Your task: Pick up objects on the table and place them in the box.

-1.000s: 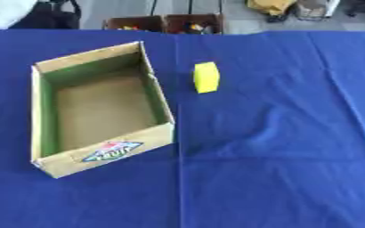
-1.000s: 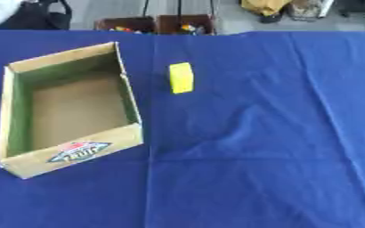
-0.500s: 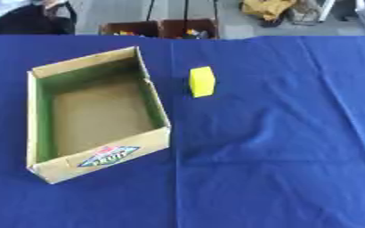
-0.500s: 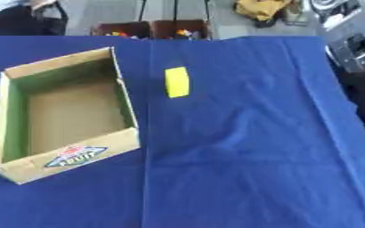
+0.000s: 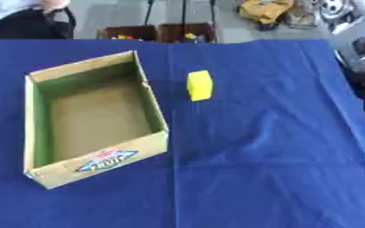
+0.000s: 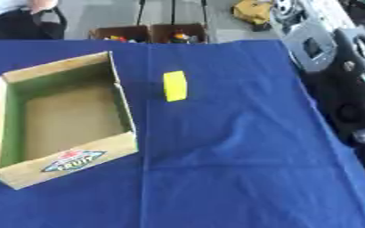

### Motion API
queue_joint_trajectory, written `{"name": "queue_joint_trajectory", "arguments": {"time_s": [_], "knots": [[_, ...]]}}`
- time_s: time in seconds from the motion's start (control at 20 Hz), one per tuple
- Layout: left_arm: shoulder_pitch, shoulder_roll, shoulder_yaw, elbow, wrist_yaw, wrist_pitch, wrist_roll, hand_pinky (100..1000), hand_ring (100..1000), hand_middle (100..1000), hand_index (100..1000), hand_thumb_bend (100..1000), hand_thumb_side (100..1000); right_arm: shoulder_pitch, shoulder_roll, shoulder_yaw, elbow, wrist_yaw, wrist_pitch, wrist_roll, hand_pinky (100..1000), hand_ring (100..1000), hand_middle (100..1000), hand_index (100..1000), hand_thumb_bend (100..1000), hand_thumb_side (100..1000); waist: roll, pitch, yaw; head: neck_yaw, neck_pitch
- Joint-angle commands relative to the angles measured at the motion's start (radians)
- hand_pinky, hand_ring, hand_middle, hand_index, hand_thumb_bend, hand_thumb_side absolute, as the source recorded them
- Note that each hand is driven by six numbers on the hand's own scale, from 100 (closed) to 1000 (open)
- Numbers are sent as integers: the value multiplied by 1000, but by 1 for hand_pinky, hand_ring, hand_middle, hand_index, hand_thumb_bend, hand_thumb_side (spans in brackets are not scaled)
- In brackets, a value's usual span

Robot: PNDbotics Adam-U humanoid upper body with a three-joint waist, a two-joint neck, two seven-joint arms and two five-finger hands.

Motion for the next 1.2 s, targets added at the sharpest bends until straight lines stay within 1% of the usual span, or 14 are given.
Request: {"name": "queue_joint_trajectory", "arguments": {"time_s": [0.05,0.15,0.25,0.3,0.4,0.45,0.55,0.65,0.75,0.85,0.9,0.95,1.1,1.2], "knots": [[-19,21,1,-15,5,0,-6,757,923,939,997,100,1000,-38,27,-36,75,78,-40,66,885,928,919,942,508,936,-9,-35,3,-8,-17],[-20,20,1,-15,7,1,-7,757,923,940,997,100,1000,-43,43,-45,110,102,-57,102,898,939,918,935,524,903,-9,-33,5,-9,-19],[-22,19,0,-15,8,1,-8,757,923,940,997,100,1000,-45,55,-52,133,111,-67,136,919,954,946,975,549,841,-10,-30,7,-10,-21],[-23,18,0,-15,8,2,-9,757,923,940,996,100,1000,-45,60,-56,141,107,-70,153,932,964,952,1000,585,824,-10,-29,9,-10,-22],[-24,17,-1,-15,9,3,-11,757,924,940,996,100,1000,-44,68,-63,158,89,-70,189,936,970,957,1000,618,815,-11,-27,11,-8,-23],[-25,17,-1,-15,9,3,-12,757,926,940,996,100,1000,-44,71,-66,165,80,-68,201,938,976,961,1000,675,821,-11,-26,12,-7,-24],[-26,16,-2,-15,9,6,-14,756,926,939,995,100,1000,-41,74,-67,179,66,-66,216,933,975,961,1000,678,838,-11,-25,14,-6,-27],[-27,16,-2,-15,8,8,-15,756,926,939,994,100,1000,-37,75,-65,189,63,-66,215,921,967,957,1000,616,850,-12,-23,15,-3,-30],[-29,15,-2,-15,8,11,-16,754,926,937,992,100,1000,-32,79,-58,203,62,-72,223,911,960,945,986,582,772,-13,-21,16,0,-32],[-31,14,-4,-15,7,14,-17,754,926,936,990,100,1000,-29,83,-51,217,57,-87,258,907,954,936,970,580,691,-14,-19,18,2,-34],[-32,14,-4,-15,7,15,-18,754,926,935,990,100,1000,-29,85,-50,221,53,-94,278,907,954,937,969,590,672,-14,-18,19,3,-35],[-33,13,-5,-15,7,17,-19,753,925,934,990,100,1000,-28,88,-50,225,46,-101,300,908,957,939,971,630,606,-14,-17,20,4,-35],[-34,12,-6,-15,6,21,-21,753,925,932,988,100,1000,-27,92,-52,236,22,-118,366,904,953,941,979,703,535,-15,-14,23,5,-36],[-35,11,-6,-15,5,23,-23,752,925,931,986,100,1000,-26,94,-52,241,10,-127,404,884,933,935,980,711,478,-15,-12,24,6,-37]]}}
